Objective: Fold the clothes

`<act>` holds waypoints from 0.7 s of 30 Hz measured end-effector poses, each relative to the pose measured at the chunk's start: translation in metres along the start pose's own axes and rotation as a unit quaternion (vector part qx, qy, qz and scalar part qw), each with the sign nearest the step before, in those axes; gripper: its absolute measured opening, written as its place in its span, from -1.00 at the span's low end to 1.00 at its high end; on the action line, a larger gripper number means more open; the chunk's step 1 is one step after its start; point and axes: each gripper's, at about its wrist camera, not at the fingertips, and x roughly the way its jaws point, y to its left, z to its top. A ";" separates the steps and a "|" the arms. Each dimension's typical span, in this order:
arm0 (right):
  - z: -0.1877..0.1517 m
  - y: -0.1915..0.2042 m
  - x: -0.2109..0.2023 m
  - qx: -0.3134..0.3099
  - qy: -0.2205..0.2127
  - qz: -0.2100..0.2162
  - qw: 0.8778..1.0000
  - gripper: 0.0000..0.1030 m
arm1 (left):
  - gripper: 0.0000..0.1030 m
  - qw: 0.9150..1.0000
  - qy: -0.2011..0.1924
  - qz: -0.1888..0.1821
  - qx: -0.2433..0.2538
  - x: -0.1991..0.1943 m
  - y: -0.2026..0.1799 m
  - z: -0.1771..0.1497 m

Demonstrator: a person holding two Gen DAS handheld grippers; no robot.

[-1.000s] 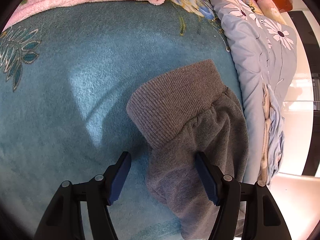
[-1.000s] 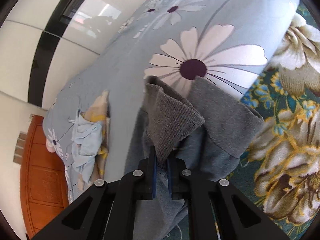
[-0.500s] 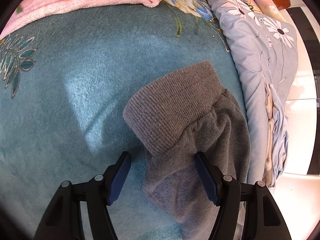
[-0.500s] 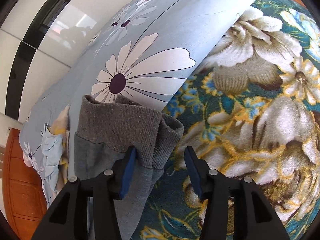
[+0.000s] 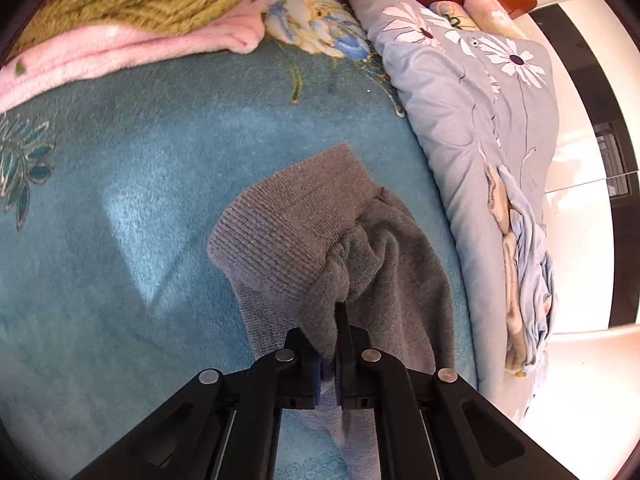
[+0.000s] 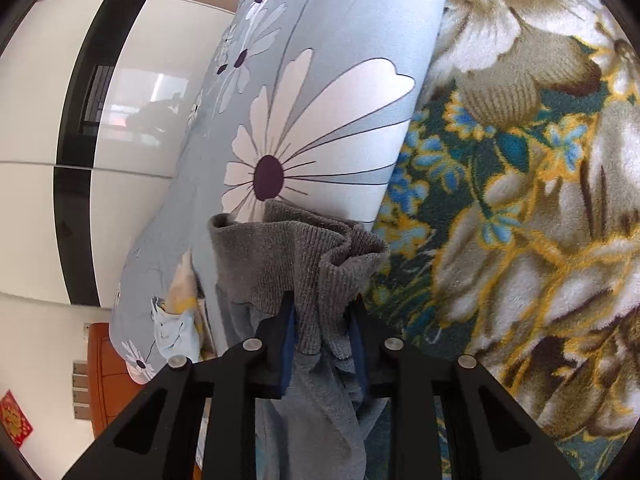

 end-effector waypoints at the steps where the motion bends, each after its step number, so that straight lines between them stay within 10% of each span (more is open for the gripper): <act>1: -0.002 0.007 -0.006 -0.009 0.001 0.008 1.000 -0.60 | -0.93 1.000 -0.005 -0.009 0.000 -0.006 -0.002 0.001; 15: -0.065 0.122 -0.152 -0.175 0.006 0.155 0.972 -0.70 | -0.93 0.980 -0.059 -0.147 0.123 -0.139 -0.019 0.026; 21: -0.075 0.017 -0.179 -0.129 -0.002 0.011 0.992 -0.70 | -0.92 0.993 0.021 -0.040 0.105 -0.093 0.069 0.012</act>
